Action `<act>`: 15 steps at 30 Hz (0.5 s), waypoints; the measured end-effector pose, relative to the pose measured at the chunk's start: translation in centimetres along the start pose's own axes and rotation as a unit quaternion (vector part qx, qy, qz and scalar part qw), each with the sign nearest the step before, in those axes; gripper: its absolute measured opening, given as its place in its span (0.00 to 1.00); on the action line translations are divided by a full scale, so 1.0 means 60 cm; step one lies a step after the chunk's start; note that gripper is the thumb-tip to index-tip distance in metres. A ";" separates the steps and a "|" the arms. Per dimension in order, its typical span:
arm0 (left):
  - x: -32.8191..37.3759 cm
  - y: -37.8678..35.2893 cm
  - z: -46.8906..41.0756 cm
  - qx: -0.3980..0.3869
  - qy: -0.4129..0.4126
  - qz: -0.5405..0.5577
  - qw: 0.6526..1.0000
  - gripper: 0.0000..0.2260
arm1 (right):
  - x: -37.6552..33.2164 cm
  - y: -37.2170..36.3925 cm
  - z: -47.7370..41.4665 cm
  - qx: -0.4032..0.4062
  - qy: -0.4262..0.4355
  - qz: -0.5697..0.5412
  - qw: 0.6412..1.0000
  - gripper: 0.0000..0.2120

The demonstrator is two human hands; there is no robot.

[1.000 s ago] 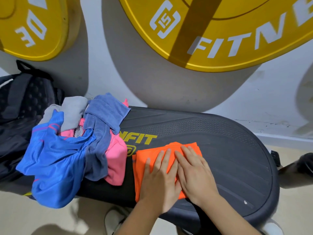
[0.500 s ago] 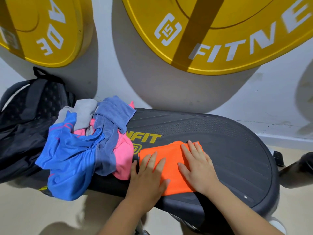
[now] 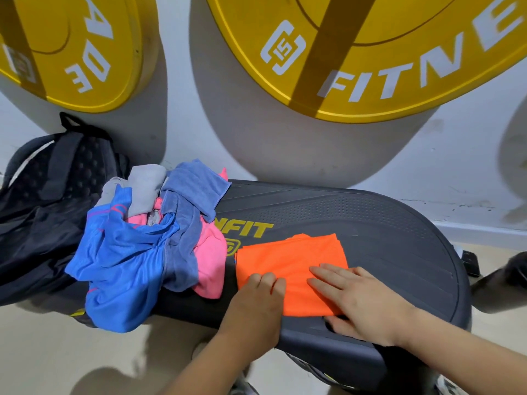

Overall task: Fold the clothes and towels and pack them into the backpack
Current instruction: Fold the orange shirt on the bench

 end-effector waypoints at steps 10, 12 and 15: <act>-0.021 0.026 -0.046 -0.128 0.162 0.027 0.978 0.09 | 0.035 -0.006 -0.005 0.105 -0.173 -0.207 0.957 0.15; -0.037 0.027 -0.055 -0.158 0.214 0.095 0.959 0.07 | 0.048 -0.004 -0.019 0.108 -0.258 -0.364 0.888 0.13; -0.055 0.051 -0.072 -0.193 0.281 0.308 0.888 0.08 | 0.069 0.041 -0.045 0.102 -0.285 -0.536 0.788 0.07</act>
Point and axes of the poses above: each hand's wrist, its own z-axis away from the middle knuckle, its own y-axis out of the back of the hand, x = y × z, the point moved 1 cm from there along -z, towards the middle knuckle, and after that the axes turned 3 degrees about -z, right-handed, at the moved point
